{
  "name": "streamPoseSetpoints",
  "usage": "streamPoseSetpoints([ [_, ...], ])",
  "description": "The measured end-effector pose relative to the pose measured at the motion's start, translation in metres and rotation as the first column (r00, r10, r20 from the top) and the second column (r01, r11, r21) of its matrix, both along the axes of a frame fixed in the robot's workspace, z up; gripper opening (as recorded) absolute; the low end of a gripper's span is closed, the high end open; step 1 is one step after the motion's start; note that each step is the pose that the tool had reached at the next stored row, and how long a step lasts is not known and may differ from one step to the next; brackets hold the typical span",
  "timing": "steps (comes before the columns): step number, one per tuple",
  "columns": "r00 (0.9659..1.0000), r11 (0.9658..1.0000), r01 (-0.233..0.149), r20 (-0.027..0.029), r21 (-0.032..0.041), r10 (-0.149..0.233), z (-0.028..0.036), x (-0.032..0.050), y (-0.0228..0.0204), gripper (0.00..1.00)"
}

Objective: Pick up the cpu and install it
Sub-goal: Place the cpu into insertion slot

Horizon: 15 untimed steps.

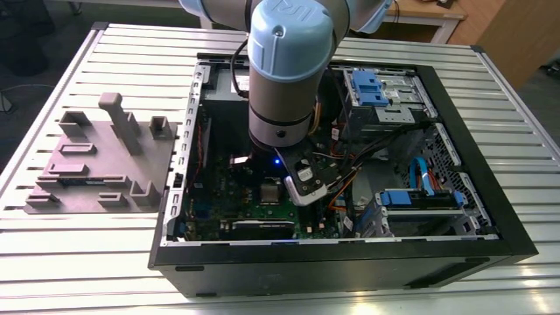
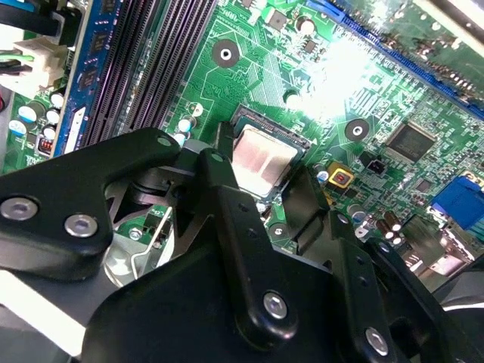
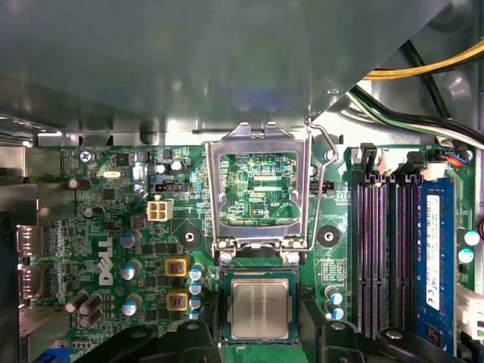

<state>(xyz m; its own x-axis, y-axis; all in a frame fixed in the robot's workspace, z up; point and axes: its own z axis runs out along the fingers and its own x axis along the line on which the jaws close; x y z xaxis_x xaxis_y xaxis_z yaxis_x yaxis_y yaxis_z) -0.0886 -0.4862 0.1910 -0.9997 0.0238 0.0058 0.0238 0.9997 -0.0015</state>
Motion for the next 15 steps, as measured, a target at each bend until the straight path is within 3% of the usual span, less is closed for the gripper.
streamPoseSetpoints([
  [5, 1.0, 1.0, -0.003, 0.0, 0.0, 0.003, 0.0, 0.0, -0.0004, 0.53],
  [7, 1.0, 1.0, -0.003, -0.0001, -0.0004, 0.003, 0.0002, 0.0, -0.0005, 0.45],
  [10, 1.0, 1.0, -0.003, -0.0001, -0.0002, 0.003, 0.0001, 0.0, -0.0011, 0.43],
  [15, 1.0, 1.0, -0.003, 0.0, 0.0, 0.003, 0.0, 0.0, -0.0014, 0.43],
])
